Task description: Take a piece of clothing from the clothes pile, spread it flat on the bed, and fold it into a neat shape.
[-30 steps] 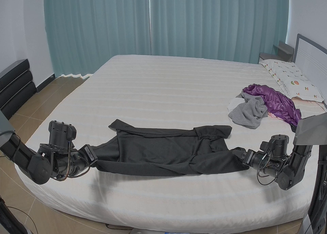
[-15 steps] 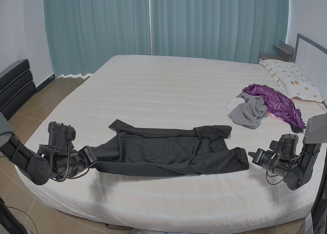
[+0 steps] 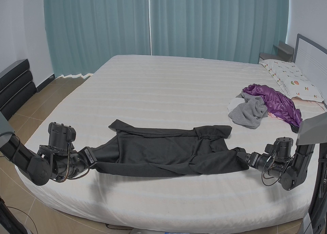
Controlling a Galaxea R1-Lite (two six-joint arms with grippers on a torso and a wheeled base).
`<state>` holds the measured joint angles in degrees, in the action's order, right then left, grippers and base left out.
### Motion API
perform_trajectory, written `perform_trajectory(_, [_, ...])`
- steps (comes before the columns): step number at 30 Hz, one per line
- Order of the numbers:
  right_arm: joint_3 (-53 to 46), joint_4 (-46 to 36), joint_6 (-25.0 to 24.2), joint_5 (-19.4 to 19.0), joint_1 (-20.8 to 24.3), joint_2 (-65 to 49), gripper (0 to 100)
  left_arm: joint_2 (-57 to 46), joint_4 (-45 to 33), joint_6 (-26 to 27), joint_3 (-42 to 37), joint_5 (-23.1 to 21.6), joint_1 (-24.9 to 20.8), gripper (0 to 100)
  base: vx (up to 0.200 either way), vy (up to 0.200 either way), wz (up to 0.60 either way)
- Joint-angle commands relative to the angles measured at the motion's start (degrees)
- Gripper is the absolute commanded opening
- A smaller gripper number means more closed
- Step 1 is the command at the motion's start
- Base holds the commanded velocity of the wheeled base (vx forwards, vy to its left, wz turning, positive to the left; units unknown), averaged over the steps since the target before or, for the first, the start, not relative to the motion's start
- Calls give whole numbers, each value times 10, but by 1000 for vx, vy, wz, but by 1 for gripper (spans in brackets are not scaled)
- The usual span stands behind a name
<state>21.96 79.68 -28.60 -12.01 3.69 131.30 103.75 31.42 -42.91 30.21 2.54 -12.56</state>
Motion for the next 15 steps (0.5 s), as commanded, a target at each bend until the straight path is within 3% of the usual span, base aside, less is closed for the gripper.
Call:
perform_trajectory(1, [14,0,15,-2,5,52,0,3,0,0,0,0,0,0,0,0,0])
perform_trajectory(7, [-22,0,9,-33,-13,-4,0,0,-2,3,0,1,2,0,0,0,0])
perform_trajectory(15, [-127,0,10,-89,-63,-126,0,-24,-58,52,-1,1,22,0,0,0,0])
